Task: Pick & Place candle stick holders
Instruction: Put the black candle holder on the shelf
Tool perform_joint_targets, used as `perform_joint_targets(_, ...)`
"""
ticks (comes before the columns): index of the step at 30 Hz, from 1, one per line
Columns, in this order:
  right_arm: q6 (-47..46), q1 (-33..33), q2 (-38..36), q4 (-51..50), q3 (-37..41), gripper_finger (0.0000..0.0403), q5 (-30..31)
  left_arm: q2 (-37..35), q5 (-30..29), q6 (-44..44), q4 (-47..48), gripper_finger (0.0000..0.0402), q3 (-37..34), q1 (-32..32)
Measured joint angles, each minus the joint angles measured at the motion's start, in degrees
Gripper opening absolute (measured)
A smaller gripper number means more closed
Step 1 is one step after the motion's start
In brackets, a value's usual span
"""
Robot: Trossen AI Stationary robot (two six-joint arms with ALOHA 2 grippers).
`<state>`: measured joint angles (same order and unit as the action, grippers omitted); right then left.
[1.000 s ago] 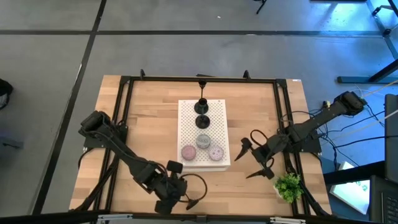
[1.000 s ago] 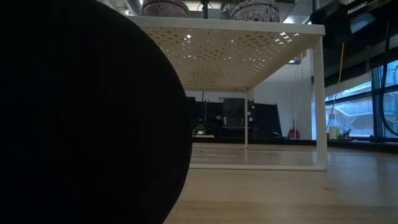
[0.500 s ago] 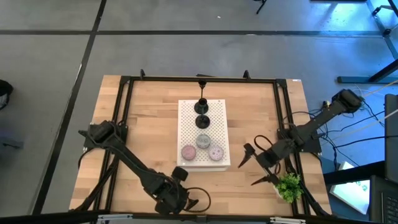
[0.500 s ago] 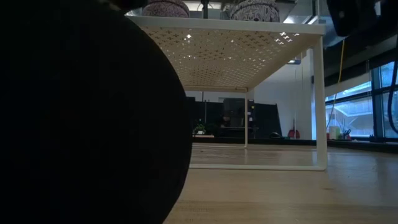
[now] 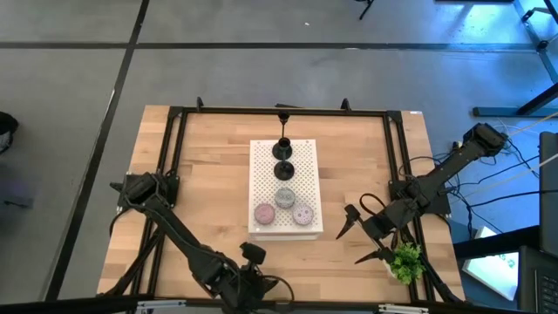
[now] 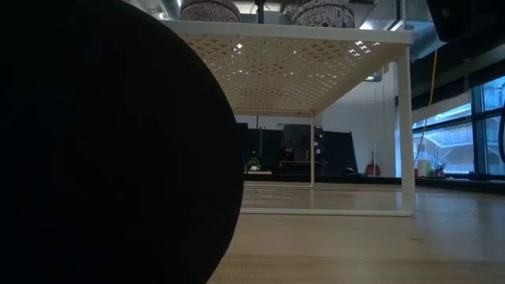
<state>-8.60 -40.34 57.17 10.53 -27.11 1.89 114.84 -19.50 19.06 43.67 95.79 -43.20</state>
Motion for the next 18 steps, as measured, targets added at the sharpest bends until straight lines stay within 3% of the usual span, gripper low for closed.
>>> perform_joint_targets(10,-0.2,0.0,0.0,-1.6,0.0,0.0400,-0.4,0.9,0.8,-2.5,0.9,0.0085,-0.7,1.4)
perform_joint_targets(18,-1.0,-0.1,0.0,-1.3,0.5,0.0400,-0.6,5.9,5.3,-6.6,2.0,0.0128,-0.7,1.6)
